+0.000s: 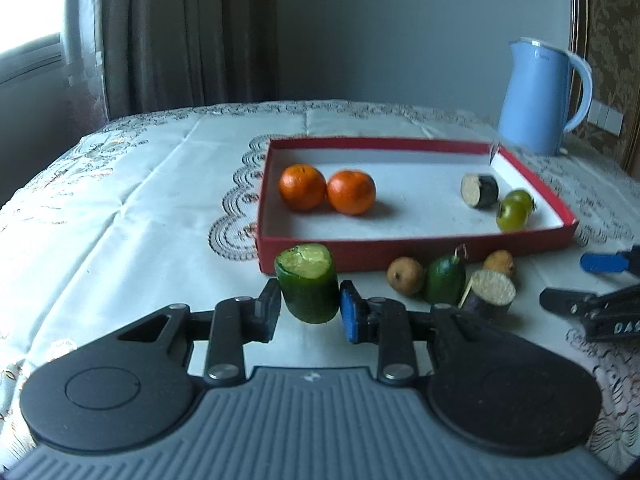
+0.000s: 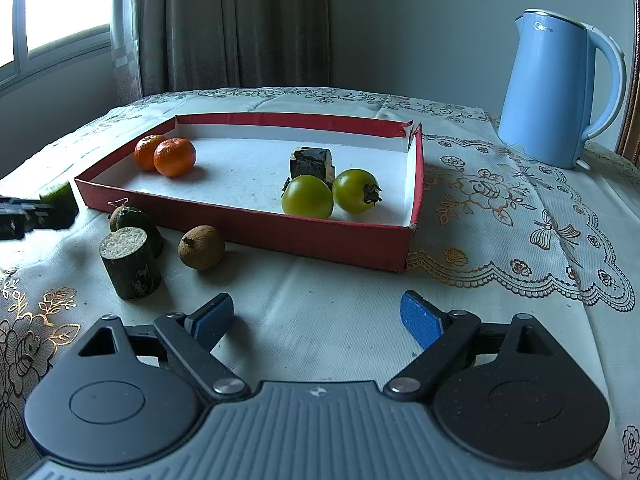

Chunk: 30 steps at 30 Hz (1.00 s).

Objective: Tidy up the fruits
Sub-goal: 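Carry the cucumber piece into the tray beside the mandarins and release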

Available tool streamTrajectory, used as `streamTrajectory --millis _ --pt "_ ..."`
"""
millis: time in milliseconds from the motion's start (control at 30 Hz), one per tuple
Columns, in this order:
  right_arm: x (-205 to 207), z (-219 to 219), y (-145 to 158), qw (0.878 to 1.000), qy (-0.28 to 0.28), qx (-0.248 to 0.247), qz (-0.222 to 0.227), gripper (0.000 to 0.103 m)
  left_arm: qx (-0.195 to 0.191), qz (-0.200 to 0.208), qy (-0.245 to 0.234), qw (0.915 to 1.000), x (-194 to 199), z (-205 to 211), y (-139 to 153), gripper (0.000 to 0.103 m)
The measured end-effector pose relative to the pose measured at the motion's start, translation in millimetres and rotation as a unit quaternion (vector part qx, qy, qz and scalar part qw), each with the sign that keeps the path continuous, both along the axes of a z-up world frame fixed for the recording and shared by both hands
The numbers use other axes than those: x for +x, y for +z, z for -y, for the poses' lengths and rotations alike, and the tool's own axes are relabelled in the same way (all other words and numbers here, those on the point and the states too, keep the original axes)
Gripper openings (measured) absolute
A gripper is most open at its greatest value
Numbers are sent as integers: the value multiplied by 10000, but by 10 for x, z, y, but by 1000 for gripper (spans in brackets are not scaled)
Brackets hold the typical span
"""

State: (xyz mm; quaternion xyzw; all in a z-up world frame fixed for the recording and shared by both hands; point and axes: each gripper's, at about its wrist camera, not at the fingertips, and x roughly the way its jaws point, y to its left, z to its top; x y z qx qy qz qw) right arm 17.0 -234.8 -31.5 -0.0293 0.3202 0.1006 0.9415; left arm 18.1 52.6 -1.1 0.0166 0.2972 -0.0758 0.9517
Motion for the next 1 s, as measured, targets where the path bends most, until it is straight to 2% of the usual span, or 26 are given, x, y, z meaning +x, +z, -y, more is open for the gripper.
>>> streamTrajectory --millis 200,400,667,1000 --pt "0 0 0 10000 1 0 -1 91 -255 79 -70 9996 108 -40 173 28" --pt "0 0 0 10000 2 0 -2 92 -264 112 -108 9995 393 66 233 28" --pt "1 1 2 10000 4 1 -4 92 -165 -172 -48 9997 744 151 118 28" --pt "1 1 4 10000 6 2 -6 92 -209 -465 29 9987 932 145 -57 28"
